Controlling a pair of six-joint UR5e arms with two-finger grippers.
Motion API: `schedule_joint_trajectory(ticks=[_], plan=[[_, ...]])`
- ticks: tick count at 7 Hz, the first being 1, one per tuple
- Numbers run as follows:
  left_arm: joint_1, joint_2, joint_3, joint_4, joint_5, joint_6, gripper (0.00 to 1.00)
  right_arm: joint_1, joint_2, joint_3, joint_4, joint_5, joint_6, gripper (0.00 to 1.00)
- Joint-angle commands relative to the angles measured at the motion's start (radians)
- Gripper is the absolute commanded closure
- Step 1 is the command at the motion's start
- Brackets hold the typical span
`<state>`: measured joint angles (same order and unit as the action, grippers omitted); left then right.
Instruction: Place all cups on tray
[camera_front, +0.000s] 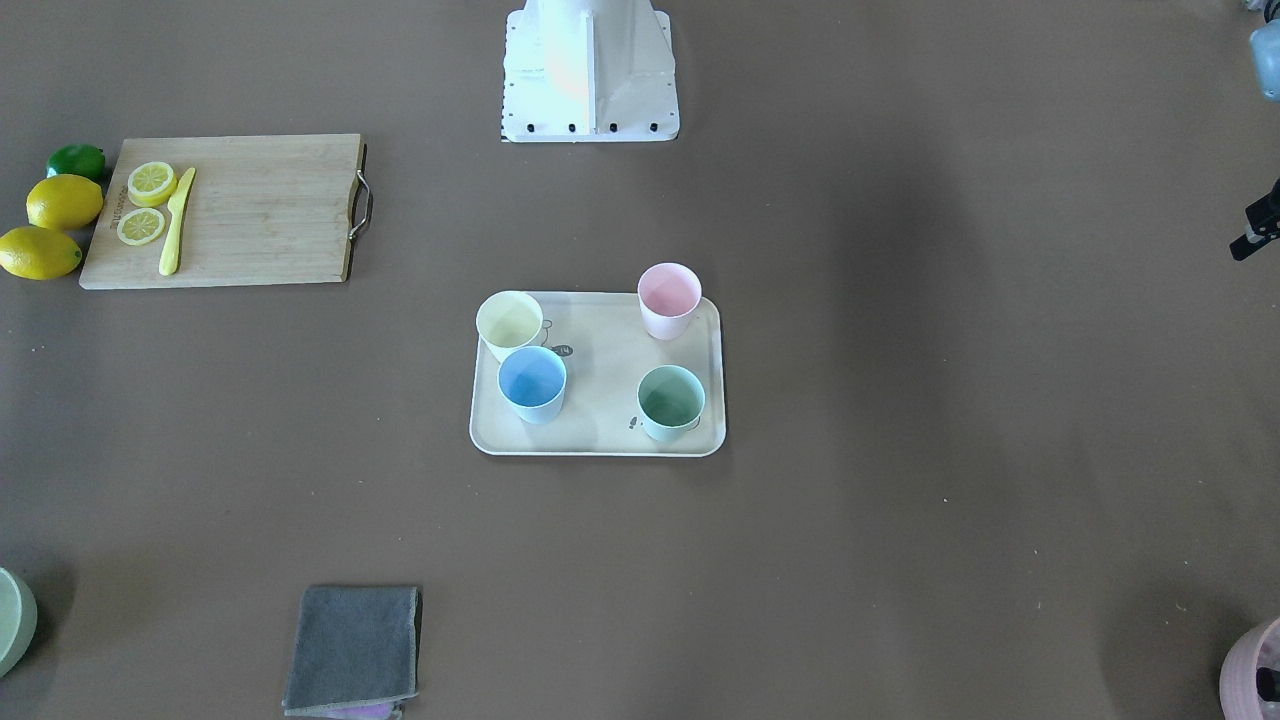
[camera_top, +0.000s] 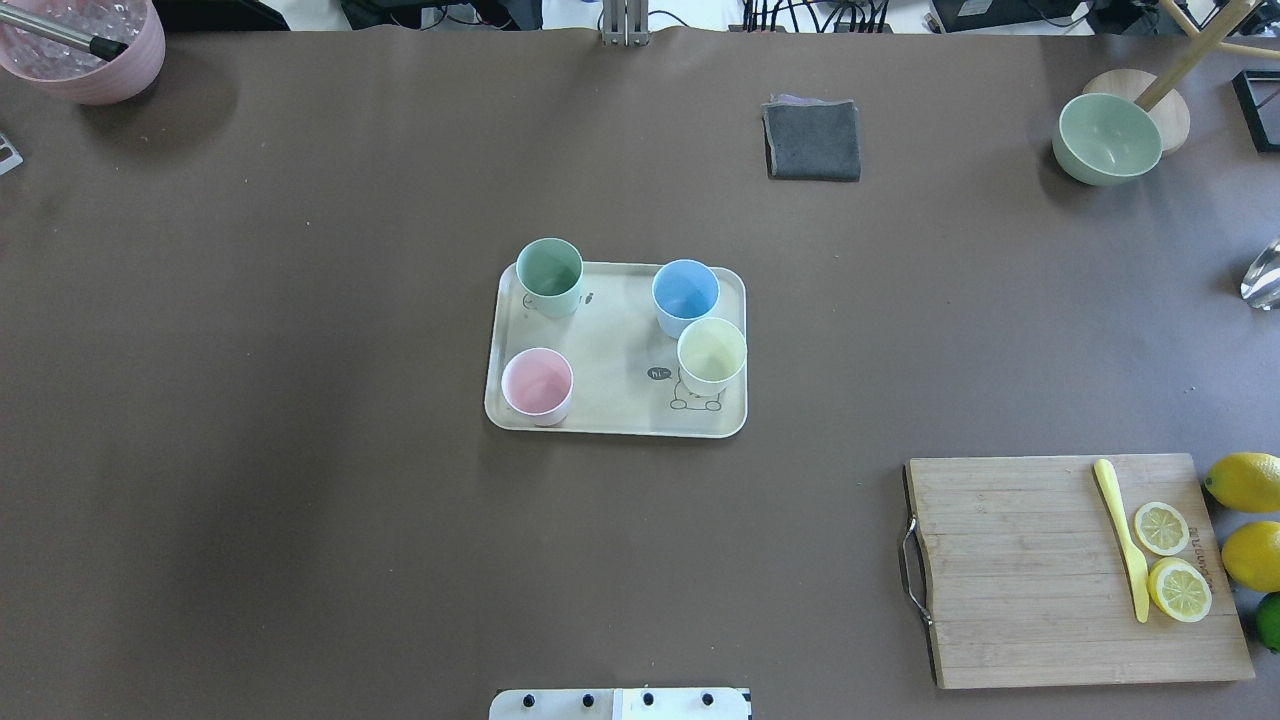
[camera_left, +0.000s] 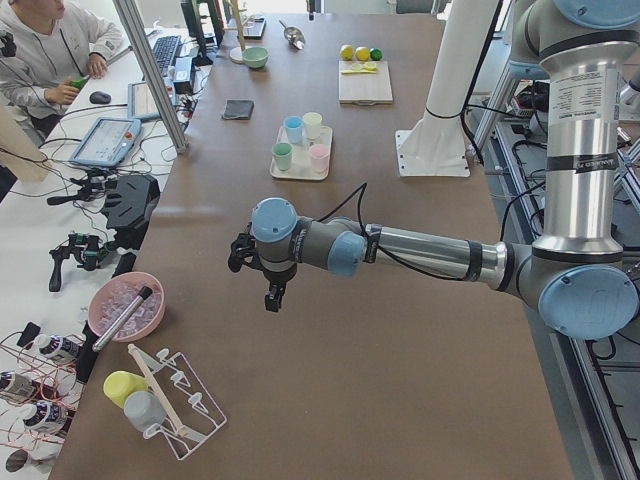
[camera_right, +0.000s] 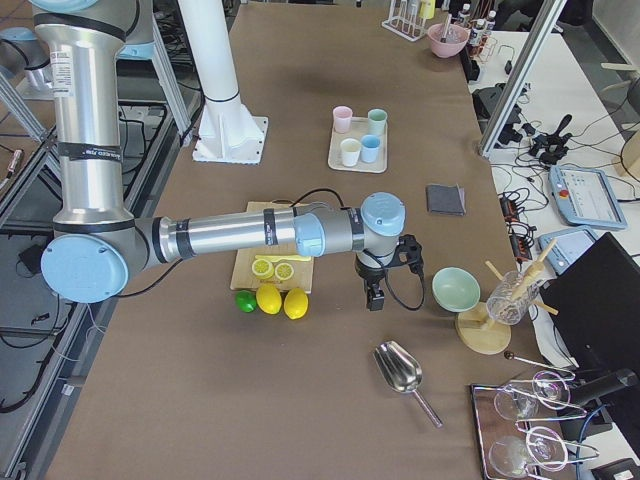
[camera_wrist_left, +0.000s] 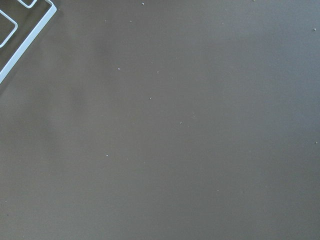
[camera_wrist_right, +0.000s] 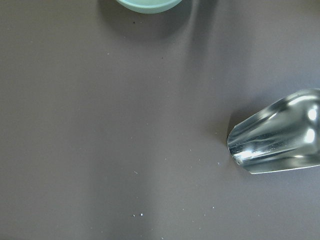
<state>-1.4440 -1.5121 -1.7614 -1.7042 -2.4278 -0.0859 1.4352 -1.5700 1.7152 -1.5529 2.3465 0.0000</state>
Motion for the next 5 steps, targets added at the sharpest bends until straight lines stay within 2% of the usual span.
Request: schedule_joint_trajectory(ticks=[1,5], plan=[[0.000,0.006,0.002,0.000,0.001,0.002,0.01,0.002,-0.004,0.004,0.001,-0.002,0.000,0.00],[-0.003,0.009,0.000,-0.002,0.001,0.002,0.01,0.004,-0.010,0.003,-0.001,0.001,0.000,0.00]])
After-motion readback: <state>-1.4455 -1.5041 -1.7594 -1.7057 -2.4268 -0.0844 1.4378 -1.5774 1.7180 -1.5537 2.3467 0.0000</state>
